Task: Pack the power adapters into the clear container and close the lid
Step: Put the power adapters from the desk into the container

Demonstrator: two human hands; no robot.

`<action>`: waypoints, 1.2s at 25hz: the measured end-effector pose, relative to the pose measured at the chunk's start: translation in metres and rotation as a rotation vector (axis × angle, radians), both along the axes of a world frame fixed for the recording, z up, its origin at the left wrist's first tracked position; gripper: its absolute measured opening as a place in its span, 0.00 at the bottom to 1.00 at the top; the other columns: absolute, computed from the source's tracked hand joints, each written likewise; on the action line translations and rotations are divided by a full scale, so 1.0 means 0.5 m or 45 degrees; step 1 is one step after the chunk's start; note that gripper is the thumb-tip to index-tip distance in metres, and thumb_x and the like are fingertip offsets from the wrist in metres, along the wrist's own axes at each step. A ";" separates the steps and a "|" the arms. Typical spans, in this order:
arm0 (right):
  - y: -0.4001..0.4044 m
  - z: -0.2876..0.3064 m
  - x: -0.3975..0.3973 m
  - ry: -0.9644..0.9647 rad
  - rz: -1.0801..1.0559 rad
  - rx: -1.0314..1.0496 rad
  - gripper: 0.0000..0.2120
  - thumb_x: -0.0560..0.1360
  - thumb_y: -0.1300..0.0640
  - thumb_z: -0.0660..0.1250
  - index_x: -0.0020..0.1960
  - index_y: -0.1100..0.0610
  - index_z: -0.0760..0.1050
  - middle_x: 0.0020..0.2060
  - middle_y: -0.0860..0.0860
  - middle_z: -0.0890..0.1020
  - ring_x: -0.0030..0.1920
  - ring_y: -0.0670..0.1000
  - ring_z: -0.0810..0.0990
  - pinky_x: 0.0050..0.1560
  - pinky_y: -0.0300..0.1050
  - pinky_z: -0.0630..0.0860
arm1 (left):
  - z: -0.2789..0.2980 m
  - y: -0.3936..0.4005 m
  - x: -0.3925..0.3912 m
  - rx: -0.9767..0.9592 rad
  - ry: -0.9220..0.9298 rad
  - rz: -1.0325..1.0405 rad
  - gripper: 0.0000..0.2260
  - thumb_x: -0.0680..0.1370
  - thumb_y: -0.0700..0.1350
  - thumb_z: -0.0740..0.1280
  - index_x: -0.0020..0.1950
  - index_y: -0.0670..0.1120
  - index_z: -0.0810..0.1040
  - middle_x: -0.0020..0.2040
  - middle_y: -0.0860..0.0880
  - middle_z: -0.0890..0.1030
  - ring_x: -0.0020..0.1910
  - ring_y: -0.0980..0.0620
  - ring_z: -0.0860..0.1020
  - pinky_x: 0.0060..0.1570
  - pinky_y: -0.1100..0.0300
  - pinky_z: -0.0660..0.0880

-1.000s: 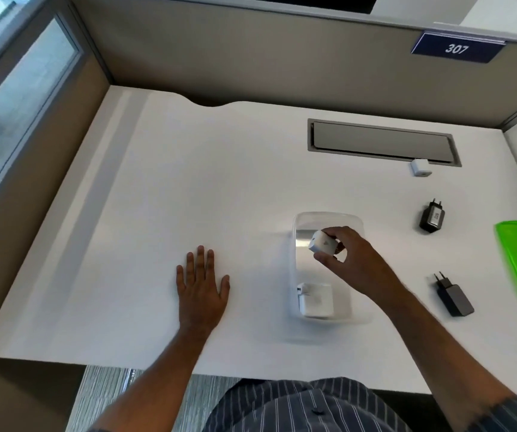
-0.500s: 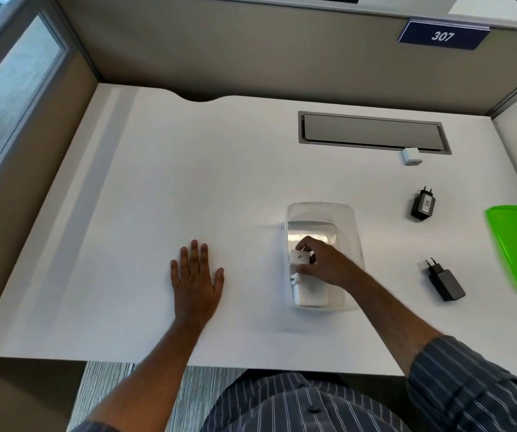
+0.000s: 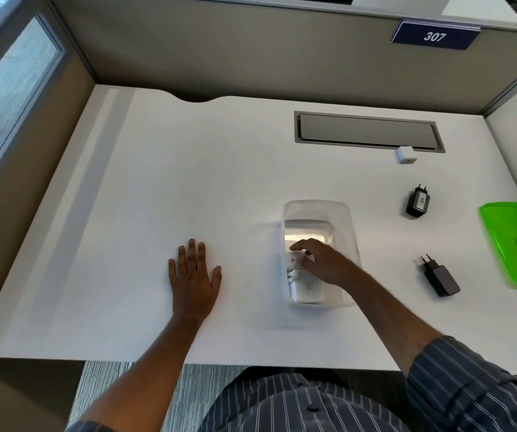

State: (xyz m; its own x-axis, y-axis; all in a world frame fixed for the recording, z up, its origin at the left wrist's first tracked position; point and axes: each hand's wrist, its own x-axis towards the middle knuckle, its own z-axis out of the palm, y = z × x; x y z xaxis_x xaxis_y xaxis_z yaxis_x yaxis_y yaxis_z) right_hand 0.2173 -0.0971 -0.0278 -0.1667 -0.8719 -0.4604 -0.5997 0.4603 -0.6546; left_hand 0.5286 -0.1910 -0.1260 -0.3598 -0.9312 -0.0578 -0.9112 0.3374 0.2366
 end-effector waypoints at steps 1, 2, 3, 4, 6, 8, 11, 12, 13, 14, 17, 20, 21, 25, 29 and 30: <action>0.006 0.000 -0.003 0.013 0.009 -0.011 0.14 0.82 0.59 0.65 0.66 0.54 0.76 0.64 0.50 0.78 0.61 0.49 0.77 0.56 0.37 0.69 | 0.001 -0.002 0.000 0.013 0.001 0.000 0.32 0.82 0.59 0.53 0.83 0.45 0.57 0.84 0.42 0.56 0.83 0.39 0.55 0.80 0.37 0.52; 0.013 0.001 -0.007 0.020 0.015 -0.024 0.13 0.82 0.58 0.65 0.66 0.53 0.75 0.64 0.49 0.77 0.62 0.49 0.76 0.57 0.39 0.68 | 0.002 -0.004 -0.003 0.031 0.002 0.002 0.32 0.82 0.59 0.52 0.83 0.45 0.57 0.84 0.42 0.56 0.83 0.39 0.55 0.80 0.37 0.52; 0.020 0.002 -0.012 0.021 0.021 -0.039 0.13 0.82 0.57 0.65 0.65 0.51 0.75 0.64 0.47 0.77 0.63 0.48 0.76 0.58 0.40 0.69 | 0.005 -0.005 -0.006 0.054 0.004 0.010 0.33 0.81 0.59 0.52 0.83 0.44 0.57 0.84 0.42 0.57 0.83 0.38 0.55 0.80 0.36 0.52; 0.028 0.003 -0.017 0.020 0.021 -0.068 0.12 0.82 0.56 0.65 0.65 0.49 0.75 0.64 0.45 0.77 0.64 0.48 0.76 0.59 0.41 0.69 | 0.009 -0.006 -0.011 0.082 0.011 0.021 0.33 0.80 0.59 0.50 0.83 0.44 0.58 0.84 0.41 0.57 0.83 0.38 0.55 0.79 0.35 0.52; 0.048 0.014 -0.027 0.043 0.022 -0.171 0.12 0.81 0.56 0.65 0.64 0.47 0.75 0.63 0.43 0.77 0.64 0.47 0.75 0.61 0.42 0.70 | 0.015 -0.001 -0.025 0.131 0.022 0.028 0.34 0.79 0.60 0.49 0.82 0.44 0.58 0.84 0.41 0.57 0.83 0.37 0.55 0.79 0.34 0.52; 0.069 0.032 -0.038 0.094 -0.011 -0.327 0.13 0.81 0.57 0.65 0.64 0.48 0.76 0.62 0.41 0.77 0.63 0.44 0.73 0.62 0.41 0.70 | 0.020 0.017 -0.043 0.139 0.029 0.011 0.35 0.79 0.60 0.48 0.82 0.43 0.59 0.84 0.41 0.57 0.82 0.36 0.55 0.79 0.34 0.53; 0.103 0.056 -0.067 0.245 -0.106 -0.606 0.14 0.79 0.61 0.67 0.64 0.51 0.76 0.60 0.43 0.78 0.58 0.39 0.71 0.61 0.39 0.67 | 0.019 0.055 -0.070 0.161 0.030 -0.012 0.36 0.78 0.61 0.47 0.83 0.44 0.58 0.84 0.40 0.55 0.83 0.35 0.54 0.79 0.34 0.52; 0.117 0.058 -0.082 0.297 -0.149 -0.666 0.15 0.79 0.62 0.67 0.64 0.52 0.76 0.60 0.44 0.78 0.57 0.40 0.71 0.61 0.40 0.67 | 0.019 0.067 -0.079 0.171 0.018 -0.012 0.37 0.78 0.62 0.46 0.83 0.44 0.57 0.84 0.40 0.55 0.83 0.35 0.53 0.79 0.34 0.51; 0.132 0.057 -0.100 0.330 -0.199 -0.696 0.16 0.78 0.63 0.68 0.64 0.52 0.76 0.59 0.45 0.78 0.56 0.42 0.72 0.62 0.41 0.66 | 0.019 0.077 -0.085 0.175 0.006 -0.008 0.37 0.78 0.62 0.46 0.83 0.44 0.57 0.84 0.41 0.54 0.83 0.35 0.53 0.79 0.34 0.51; 0.149 0.055 -0.119 0.348 -0.260 -0.705 0.16 0.78 0.64 0.68 0.64 0.53 0.76 0.59 0.46 0.78 0.56 0.44 0.73 0.62 0.42 0.66 | 0.019 0.084 -0.089 0.176 -0.004 -0.004 0.37 0.78 0.62 0.45 0.83 0.44 0.56 0.84 0.41 0.54 0.83 0.35 0.53 0.79 0.34 0.51; 0.205 0.044 -0.179 0.368 -0.389 -0.688 0.17 0.76 0.66 0.69 0.63 0.53 0.76 0.58 0.47 0.79 0.53 0.50 0.75 0.59 0.41 0.66 | 0.018 0.093 -0.095 0.194 -0.034 0.004 0.36 0.79 0.62 0.46 0.84 0.45 0.53 0.85 0.42 0.51 0.83 0.37 0.50 0.80 0.35 0.49; 0.265 0.024 -0.243 0.411 -0.479 -0.598 0.17 0.75 0.64 0.70 0.62 0.53 0.76 0.58 0.49 0.78 0.52 0.52 0.76 0.59 0.47 0.70 | 0.017 0.096 -0.093 0.184 -0.052 0.024 0.36 0.79 0.62 0.46 0.84 0.45 0.53 0.85 0.42 0.52 0.83 0.37 0.51 0.80 0.35 0.51; 0.287 0.015 -0.265 0.436 -0.518 -0.534 0.17 0.75 0.63 0.70 0.63 0.52 0.76 0.57 0.49 0.78 0.53 0.52 0.76 0.60 0.52 0.71 | 0.016 0.101 -0.093 0.179 -0.057 0.031 0.37 0.79 0.63 0.45 0.84 0.45 0.53 0.85 0.43 0.52 0.83 0.36 0.51 0.79 0.34 0.51; 0.358 -0.014 -0.341 0.544 -0.639 -0.260 0.19 0.74 0.58 0.71 0.64 0.53 0.75 0.60 0.55 0.77 0.60 0.62 0.75 0.60 0.58 0.72 | 0.009 0.137 -0.110 0.189 -0.075 0.097 0.36 0.81 0.64 0.47 0.84 0.46 0.50 0.85 0.43 0.50 0.83 0.36 0.48 0.79 0.34 0.47; 0.401 -0.032 -0.380 0.647 -0.638 -0.096 0.21 0.74 0.55 0.72 0.65 0.53 0.74 0.63 0.56 0.75 0.63 0.64 0.73 0.61 0.61 0.69 | 0.004 0.153 -0.132 0.206 -0.076 0.191 0.35 0.82 0.63 0.49 0.84 0.45 0.48 0.85 0.42 0.48 0.83 0.35 0.47 0.79 0.33 0.45; 0.408 -0.038 -0.386 0.677 -0.632 -0.080 0.22 0.73 0.55 0.72 0.66 0.54 0.73 0.63 0.57 0.75 0.63 0.64 0.73 0.60 0.61 0.69 | 0.002 0.153 -0.134 0.204 -0.079 0.194 0.36 0.81 0.64 0.47 0.84 0.45 0.47 0.85 0.42 0.48 0.83 0.35 0.46 0.79 0.33 0.44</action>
